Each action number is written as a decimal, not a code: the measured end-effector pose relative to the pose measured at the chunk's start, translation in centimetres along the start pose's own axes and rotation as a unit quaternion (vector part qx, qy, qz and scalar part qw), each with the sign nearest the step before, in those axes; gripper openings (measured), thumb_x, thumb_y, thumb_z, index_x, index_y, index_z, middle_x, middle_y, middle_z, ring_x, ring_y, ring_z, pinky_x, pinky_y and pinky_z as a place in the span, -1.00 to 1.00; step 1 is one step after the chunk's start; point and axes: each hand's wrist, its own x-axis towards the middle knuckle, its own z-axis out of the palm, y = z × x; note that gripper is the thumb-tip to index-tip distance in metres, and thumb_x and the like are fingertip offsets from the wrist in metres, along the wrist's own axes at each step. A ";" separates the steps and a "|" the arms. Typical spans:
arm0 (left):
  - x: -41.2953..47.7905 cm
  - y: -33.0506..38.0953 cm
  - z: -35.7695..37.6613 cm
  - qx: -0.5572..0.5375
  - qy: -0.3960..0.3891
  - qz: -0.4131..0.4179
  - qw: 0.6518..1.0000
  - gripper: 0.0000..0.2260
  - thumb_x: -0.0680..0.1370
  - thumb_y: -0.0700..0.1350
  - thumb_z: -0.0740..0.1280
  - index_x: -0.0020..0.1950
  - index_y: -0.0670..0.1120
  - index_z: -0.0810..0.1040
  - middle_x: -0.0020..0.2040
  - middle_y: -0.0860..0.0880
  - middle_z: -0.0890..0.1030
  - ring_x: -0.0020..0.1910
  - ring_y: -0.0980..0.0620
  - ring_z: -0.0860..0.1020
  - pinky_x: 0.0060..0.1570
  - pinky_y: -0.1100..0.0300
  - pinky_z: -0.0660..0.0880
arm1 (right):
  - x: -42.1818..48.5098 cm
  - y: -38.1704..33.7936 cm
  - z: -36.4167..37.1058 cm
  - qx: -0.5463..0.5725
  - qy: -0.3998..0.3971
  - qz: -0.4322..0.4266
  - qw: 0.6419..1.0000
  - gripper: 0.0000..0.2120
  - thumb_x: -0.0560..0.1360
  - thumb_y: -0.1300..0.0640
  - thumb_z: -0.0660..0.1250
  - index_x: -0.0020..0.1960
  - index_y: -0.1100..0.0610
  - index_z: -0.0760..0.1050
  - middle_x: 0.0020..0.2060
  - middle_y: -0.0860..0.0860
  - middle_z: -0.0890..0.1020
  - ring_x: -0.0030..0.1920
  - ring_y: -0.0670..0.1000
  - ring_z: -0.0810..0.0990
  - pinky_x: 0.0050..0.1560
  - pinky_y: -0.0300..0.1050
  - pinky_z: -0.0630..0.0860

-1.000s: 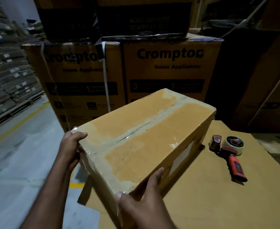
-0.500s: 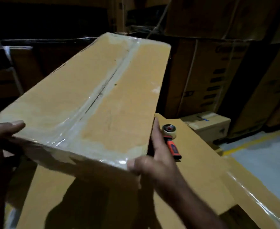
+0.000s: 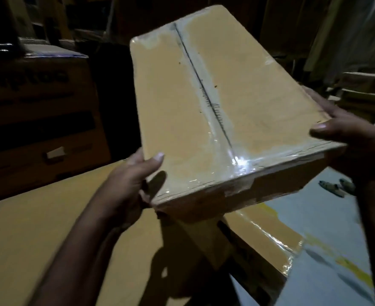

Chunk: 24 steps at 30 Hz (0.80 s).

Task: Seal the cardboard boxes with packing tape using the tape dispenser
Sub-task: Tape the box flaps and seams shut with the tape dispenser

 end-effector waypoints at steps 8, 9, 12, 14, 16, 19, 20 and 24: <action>9.9 -12.2 19.0 0.125 -0.041 -0.012 0.991 -0.44 0.49 0.01 0.51 0.46 -0.03 0.49 0.31 -0.09 0.63 0.22 -0.14 0.61 -0.05 -0.02 0.64 | -1.6 10.6 -23.0 -0.018 0.110 0.203 0.973 -0.26 0.34 0.33 0.24 0.46 -0.14 0.42 0.33 0.00 0.56 0.32 0.21 0.53 0.29 0.13 0.42; 11.2 -14.2 21.1 0.138 -0.033 -0.032 0.989 -0.26 0.40 0.14 0.52 0.53 -0.02 0.41 0.42 -0.09 0.55 0.36 -0.16 0.54 0.18 -0.20 0.59 | -1.2 12.0 -25.3 -0.030 0.100 0.228 0.968 -0.25 0.31 0.36 0.28 0.44 -0.11 0.43 0.29 -0.08 0.58 0.29 0.12 0.55 0.19 -0.01 0.45; 13.9 -20.4 26.5 0.182 -0.019 -0.066 0.981 -0.04 0.32 0.31 0.46 0.63 0.01 0.21 0.58 0.03 0.34 0.51 -0.02 0.38 0.42 -0.23 0.41 | 0.0 17.3 -30.3 -0.055 0.031 0.308 0.949 -0.39 0.43 0.53 0.16 0.30 -0.01 0.50 0.13 -0.02 0.67 0.07 0.08 0.66 -0.03 -0.11 0.57; 14.5 -24.0 29.7 0.202 -0.005 -0.092 0.975 -0.11 0.45 0.23 0.46 0.66 0.01 0.13 0.63 0.05 0.22 0.54 -0.01 0.32 0.43 -0.16 0.41 | 0.8 21.7 -32.9 -0.099 0.044 0.359 0.927 -0.37 0.43 0.59 0.10 0.26 0.02 0.53 0.05 0.07 0.69 0.04 0.19 0.63 -0.05 0.01 0.47; 14.5 -27.8 32.0 0.234 0.015 -0.136 0.963 -0.20 0.57 0.10 0.43 0.67 -0.02 0.07 0.62 -0.05 0.20 0.54 -0.08 0.30 0.45 -0.14 0.39 | 1.0 26.6 -34.9 -0.090 0.052 0.396 0.912 -0.29 0.37 0.61 0.11 0.30 0.01 0.54 0.09 0.13 0.66 0.01 0.27 0.57 -0.15 -0.01 0.34; 14.2 -32.5 34.4 0.230 0.024 -0.201 0.952 -0.22 0.60 0.07 0.40 0.68 0.00 0.03 0.59 -0.13 0.27 0.52 -0.13 0.34 0.47 -0.01 0.35 | 0.9 35.3 -38.5 -0.055 0.044 0.432 0.899 -0.20 0.18 0.54 0.19 0.27 -0.06 0.60 0.16 0.24 0.62 0.01 0.20 0.24 -0.20 -0.01 0.16; 14.0 -33.7 34.9 0.223 0.019 -0.218 0.950 -0.21 0.61 0.06 0.39 0.68 -0.02 -0.01 0.62 -0.06 0.23 0.55 -0.08 0.29 0.47 0.09 0.30 | 1.0 38.0 -39.4 -0.034 0.055 0.439 0.896 -0.17 0.13 0.53 0.19 0.29 -0.01 0.59 0.14 0.24 0.65 0.30 0.62 0.18 -0.16 0.00 0.21; 12.8 -37.4 36.8 0.226 -0.007 -0.302 0.926 -0.12 0.60 0.11 0.40 0.67 -0.12 -0.11 0.58 -0.11 0.32 0.49 -0.10 0.39 0.37 0.14 0.42 | 0.4 39.6 -37.5 -0.036 0.185 0.461 0.867 -0.33 0.24 0.60 0.07 0.18 0.19 0.63 -0.24 0.20 0.55 -0.41 0.04 0.35 -0.39 -0.14 0.23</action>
